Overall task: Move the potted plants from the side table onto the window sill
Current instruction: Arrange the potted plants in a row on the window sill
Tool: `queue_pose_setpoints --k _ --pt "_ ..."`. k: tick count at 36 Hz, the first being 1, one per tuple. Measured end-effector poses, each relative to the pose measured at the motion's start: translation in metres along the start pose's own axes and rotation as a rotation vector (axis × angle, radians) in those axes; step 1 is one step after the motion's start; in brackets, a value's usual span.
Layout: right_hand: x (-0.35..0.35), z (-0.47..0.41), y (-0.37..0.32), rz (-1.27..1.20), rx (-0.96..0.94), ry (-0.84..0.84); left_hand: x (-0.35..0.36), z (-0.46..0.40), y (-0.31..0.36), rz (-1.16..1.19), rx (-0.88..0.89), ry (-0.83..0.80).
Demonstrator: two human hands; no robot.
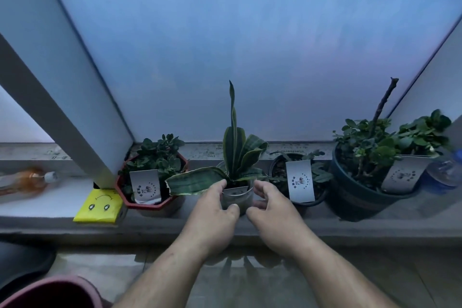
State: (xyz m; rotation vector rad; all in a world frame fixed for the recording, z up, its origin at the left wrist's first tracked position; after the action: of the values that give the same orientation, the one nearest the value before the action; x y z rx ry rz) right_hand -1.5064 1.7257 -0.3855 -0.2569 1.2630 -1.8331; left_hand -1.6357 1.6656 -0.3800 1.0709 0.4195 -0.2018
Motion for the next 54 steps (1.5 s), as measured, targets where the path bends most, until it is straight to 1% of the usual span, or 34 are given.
queue_pose_setpoints --k 5,14,25,38,45,54 --pt "0.0008 -0.0030 0.0001 -0.020 -0.029 -0.038 0.0011 -0.0009 -0.0001 -0.004 -0.013 0.005" --pt "-0.0026 -0.0027 -0.0018 0.001 -0.043 -0.004 -0.0028 -0.0032 -0.0024 0.008 -0.035 0.046" --pt "0.0005 -0.0039 0.0010 -0.031 -0.045 0.017 -0.0035 -0.0047 -0.0057 0.059 -0.037 -0.003" --pt "0.0064 -0.0044 0.0000 -0.006 -0.053 -0.007 -0.0072 -0.0015 -0.0050 0.069 -0.029 -0.013" --pt "0.0049 -0.0027 0.0016 -0.013 -0.053 0.014 -0.0058 -0.0013 -0.0039 0.099 -0.021 -0.015" --pt "0.0032 -0.0015 -0.0022 -0.026 -0.067 0.030 -0.0043 0.0001 -0.0054 0.064 -0.025 -0.009"
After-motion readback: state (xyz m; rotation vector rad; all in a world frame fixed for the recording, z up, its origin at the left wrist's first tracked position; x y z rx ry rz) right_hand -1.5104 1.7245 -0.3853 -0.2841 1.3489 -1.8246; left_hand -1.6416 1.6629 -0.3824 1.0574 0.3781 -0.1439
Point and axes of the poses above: each hand's wrist, its own z-axis away from the middle knuckle, its own x-axis out of the palm, y = z × x, the point moved 4 cm from there along -z, towards the middle knuckle, and after that the axes turned 14 degrees about -y, right-handed, at the moved point
